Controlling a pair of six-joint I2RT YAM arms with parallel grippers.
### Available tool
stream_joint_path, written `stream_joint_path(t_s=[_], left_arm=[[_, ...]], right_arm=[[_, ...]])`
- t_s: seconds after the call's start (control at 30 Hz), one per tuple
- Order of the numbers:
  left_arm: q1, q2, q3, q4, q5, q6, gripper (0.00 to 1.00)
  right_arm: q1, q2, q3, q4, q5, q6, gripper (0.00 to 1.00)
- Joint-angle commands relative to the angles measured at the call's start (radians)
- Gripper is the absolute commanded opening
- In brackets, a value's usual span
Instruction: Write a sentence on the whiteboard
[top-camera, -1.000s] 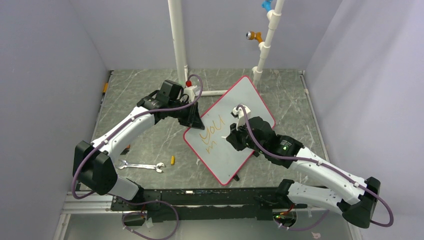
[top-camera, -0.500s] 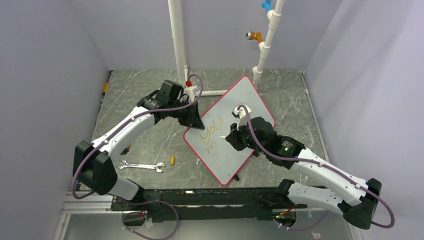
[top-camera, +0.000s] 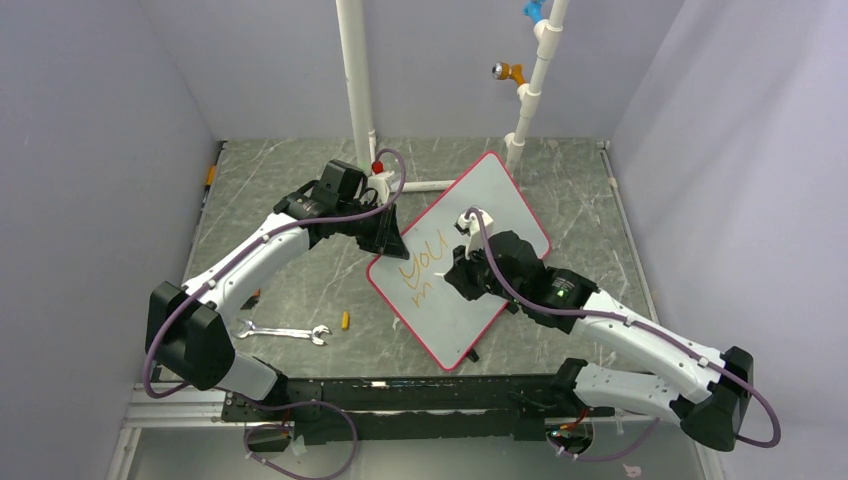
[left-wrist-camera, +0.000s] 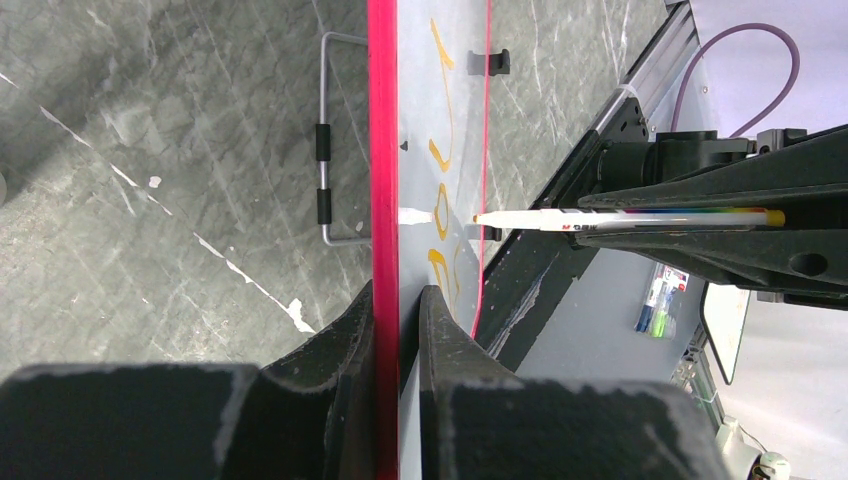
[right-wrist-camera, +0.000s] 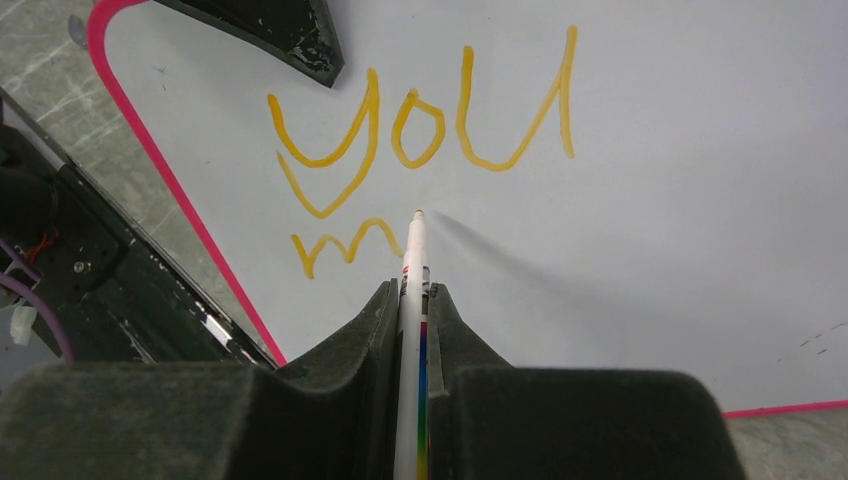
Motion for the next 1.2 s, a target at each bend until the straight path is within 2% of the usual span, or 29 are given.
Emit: stream_joint_path(t_s=[0.0, 0.3, 1.17], left_arm=[[0.015, -0.040, 0.028, 0.034, -0.151, 0.109, 0.00], [0.016, -0.054, 0.021, 0.040, -0.145, 0.106, 0.00], [0.015, -0.037, 0.034, 0.035, -0.138, 0.109, 0.00]], right_arm=[[-0.002, 0.015, 0.011, 0.051, 0.018, -0.003, 0.00], [-0.004, 0.054, 0.007, 0.048, 0.046, 0.003, 0.00], [-0.003, 0.024, -0.051, 0.008, -0.087, 0.002, 0.00]])
